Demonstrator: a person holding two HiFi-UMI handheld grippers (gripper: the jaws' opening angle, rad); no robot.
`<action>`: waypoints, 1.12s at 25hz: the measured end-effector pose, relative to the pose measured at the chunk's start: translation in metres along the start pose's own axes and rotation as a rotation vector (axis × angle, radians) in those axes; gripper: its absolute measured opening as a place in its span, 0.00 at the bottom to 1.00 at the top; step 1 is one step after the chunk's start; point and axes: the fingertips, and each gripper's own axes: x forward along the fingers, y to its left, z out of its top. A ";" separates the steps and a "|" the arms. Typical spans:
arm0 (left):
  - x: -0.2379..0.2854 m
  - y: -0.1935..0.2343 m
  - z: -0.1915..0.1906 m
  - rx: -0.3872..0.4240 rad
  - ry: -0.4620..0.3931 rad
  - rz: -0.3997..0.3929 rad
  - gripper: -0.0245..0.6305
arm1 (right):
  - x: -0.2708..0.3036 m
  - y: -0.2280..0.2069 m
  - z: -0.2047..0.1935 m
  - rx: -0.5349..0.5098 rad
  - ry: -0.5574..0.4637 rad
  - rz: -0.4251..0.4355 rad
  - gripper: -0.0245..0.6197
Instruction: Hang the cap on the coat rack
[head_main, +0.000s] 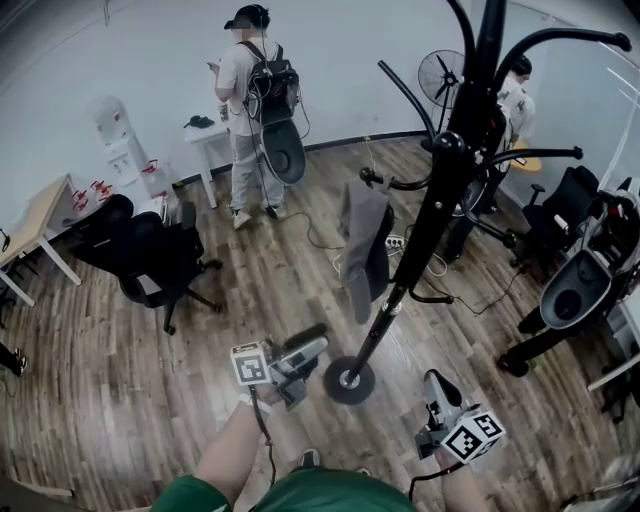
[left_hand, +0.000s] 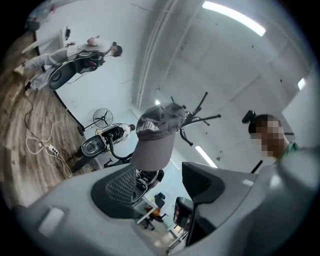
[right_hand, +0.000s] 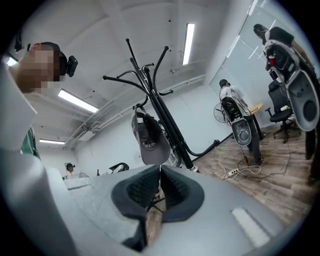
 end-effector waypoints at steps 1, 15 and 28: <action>0.003 -0.006 -0.003 0.074 0.048 0.024 0.47 | 0.001 0.001 0.002 -0.004 -0.001 0.005 0.05; 0.025 -0.081 0.004 0.920 0.136 0.445 0.07 | 0.005 0.031 0.046 -0.292 -0.081 -0.028 0.05; 0.021 -0.110 0.005 1.172 0.131 0.600 0.06 | -0.002 0.081 0.079 -0.634 -0.180 -0.018 0.05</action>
